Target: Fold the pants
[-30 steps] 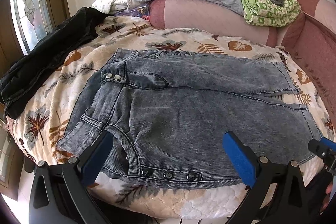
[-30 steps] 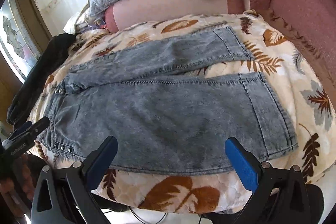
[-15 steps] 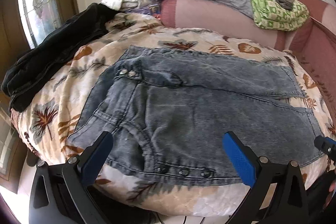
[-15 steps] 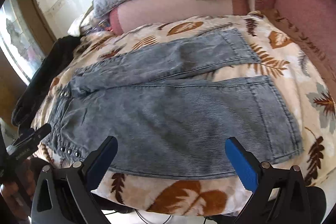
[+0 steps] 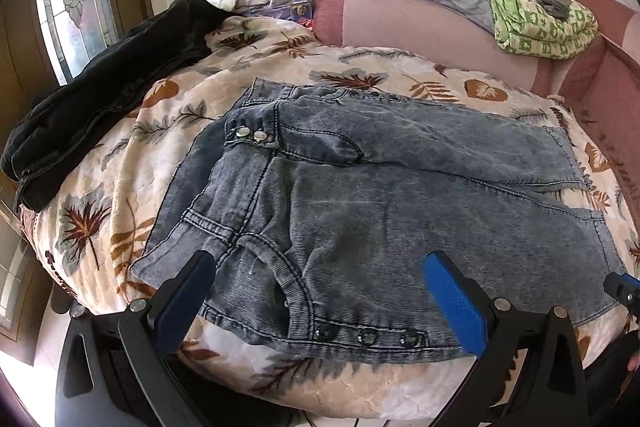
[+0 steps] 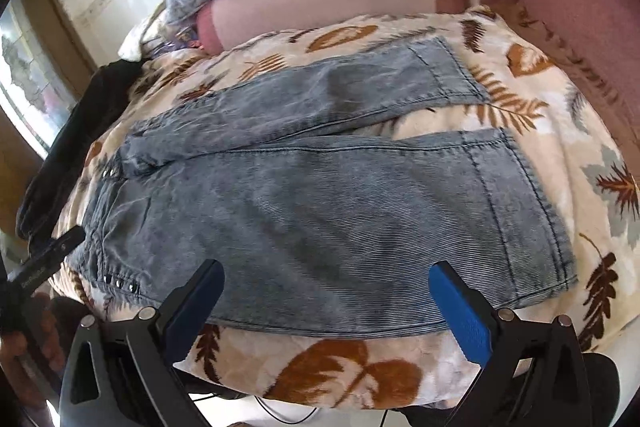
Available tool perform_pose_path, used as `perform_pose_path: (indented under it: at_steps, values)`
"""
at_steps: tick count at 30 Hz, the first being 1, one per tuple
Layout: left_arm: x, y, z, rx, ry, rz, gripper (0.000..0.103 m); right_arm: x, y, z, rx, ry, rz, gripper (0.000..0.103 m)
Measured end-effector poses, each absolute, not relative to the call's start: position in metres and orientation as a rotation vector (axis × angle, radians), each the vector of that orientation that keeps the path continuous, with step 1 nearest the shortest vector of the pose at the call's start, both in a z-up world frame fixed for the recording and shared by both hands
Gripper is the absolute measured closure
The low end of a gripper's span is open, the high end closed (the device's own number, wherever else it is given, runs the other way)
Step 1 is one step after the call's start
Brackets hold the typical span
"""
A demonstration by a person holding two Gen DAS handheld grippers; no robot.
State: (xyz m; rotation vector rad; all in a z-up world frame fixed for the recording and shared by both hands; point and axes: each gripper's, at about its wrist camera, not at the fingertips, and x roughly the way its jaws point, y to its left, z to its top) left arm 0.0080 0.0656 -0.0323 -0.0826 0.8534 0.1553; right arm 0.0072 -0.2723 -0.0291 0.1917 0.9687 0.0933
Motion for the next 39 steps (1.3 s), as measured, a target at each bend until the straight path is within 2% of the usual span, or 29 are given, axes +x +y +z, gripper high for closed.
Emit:
perform_pose_path:
  at_steps: [7,13,27,34,39]
  values:
    - [0.002,0.068,-0.031,-0.083,0.859,0.172,0.0,0.045,-0.277,-0.034,0.187,0.965,0.065,0.0]
    - [0.013,0.082,-0.038,-0.098,0.885,0.216,0.0,0.012,-0.262,-0.054,0.158,0.997,0.13,0.0]
    - [0.025,0.073,-0.035,-0.095,0.872,0.197,0.0,0.008,-0.268,-0.038,0.163,0.968,0.114,0.0]
    - [0.023,0.084,-0.037,-0.107,0.872,0.194,0.0,-0.001,-0.305,-0.036,0.227,0.994,0.067,0.0]
    - [0.031,0.123,-0.049,-0.166,0.921,0.248,0.0,-0.008,-0.365,-0.025,0.342,1.005,-0.007,0.0]
